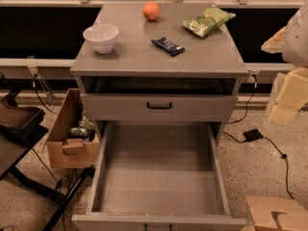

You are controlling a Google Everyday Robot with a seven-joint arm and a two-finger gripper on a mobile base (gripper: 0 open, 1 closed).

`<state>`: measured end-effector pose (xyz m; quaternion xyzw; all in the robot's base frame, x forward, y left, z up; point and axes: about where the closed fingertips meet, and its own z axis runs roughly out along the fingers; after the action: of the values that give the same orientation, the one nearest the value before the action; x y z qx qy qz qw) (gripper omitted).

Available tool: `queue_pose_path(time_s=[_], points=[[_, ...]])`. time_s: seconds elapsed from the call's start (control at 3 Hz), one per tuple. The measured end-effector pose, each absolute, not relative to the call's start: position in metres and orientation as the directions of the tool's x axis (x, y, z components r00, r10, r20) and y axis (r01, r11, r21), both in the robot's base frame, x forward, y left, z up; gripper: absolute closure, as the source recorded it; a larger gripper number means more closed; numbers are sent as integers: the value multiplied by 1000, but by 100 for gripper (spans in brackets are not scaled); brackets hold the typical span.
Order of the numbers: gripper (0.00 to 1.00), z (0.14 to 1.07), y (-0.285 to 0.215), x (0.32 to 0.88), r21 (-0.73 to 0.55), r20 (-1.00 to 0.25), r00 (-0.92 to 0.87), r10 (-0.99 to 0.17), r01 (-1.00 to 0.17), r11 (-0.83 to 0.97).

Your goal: Place rxbar blueberry into middle drawer

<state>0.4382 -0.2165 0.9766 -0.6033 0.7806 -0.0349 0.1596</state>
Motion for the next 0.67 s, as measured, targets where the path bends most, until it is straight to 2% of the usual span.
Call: queue_pose_path(time_s=[0.33,0.67], points=[[0,977,-217,438,-253,-213,-223,-951,-928,274],[0,971,-220,436,-280,-268,-251,-930,-903,324]])
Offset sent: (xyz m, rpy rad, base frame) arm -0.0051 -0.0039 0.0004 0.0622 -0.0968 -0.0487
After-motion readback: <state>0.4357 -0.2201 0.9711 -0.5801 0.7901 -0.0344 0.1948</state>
